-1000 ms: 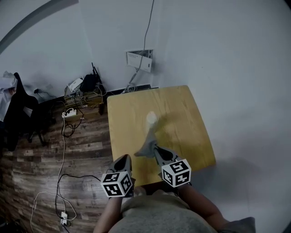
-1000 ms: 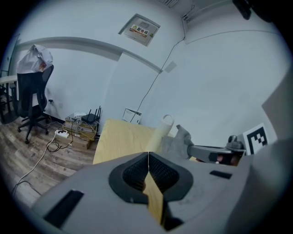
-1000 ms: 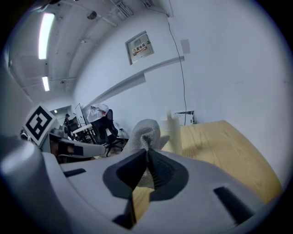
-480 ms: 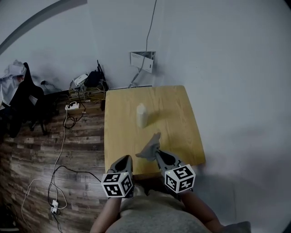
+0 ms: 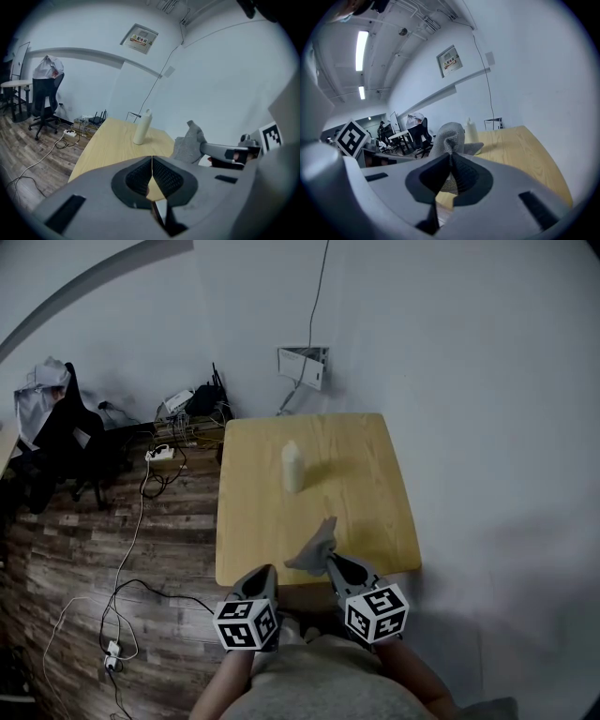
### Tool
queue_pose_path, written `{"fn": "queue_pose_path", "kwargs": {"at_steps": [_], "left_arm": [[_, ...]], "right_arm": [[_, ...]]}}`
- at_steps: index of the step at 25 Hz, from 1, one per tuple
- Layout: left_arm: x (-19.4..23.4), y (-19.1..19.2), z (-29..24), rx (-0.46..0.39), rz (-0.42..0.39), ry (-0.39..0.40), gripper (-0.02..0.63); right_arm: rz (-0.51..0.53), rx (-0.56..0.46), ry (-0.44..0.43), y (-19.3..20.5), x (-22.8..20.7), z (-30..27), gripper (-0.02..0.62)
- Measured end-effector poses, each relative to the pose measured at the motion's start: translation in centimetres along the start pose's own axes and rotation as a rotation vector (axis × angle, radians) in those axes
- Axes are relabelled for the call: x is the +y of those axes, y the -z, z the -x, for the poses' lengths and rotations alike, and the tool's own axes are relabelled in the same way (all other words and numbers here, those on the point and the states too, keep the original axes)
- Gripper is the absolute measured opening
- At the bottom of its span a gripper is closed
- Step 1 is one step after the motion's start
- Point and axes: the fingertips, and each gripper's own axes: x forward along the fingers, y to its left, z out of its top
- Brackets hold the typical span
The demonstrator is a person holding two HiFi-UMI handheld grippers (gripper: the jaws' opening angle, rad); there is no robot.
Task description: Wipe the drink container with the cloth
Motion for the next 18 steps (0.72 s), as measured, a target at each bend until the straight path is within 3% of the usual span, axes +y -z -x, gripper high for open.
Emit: {"fn": "queue_pose_path", "kwargs": {"at_steps": [18], "left_arm": [[-1.5,1.2,1.6,-0.019,-0.016,0.005,0.003]], "right_arm": [[0.033,-0.009,0.005,0.9,0.4,2.7,0.009]]}}
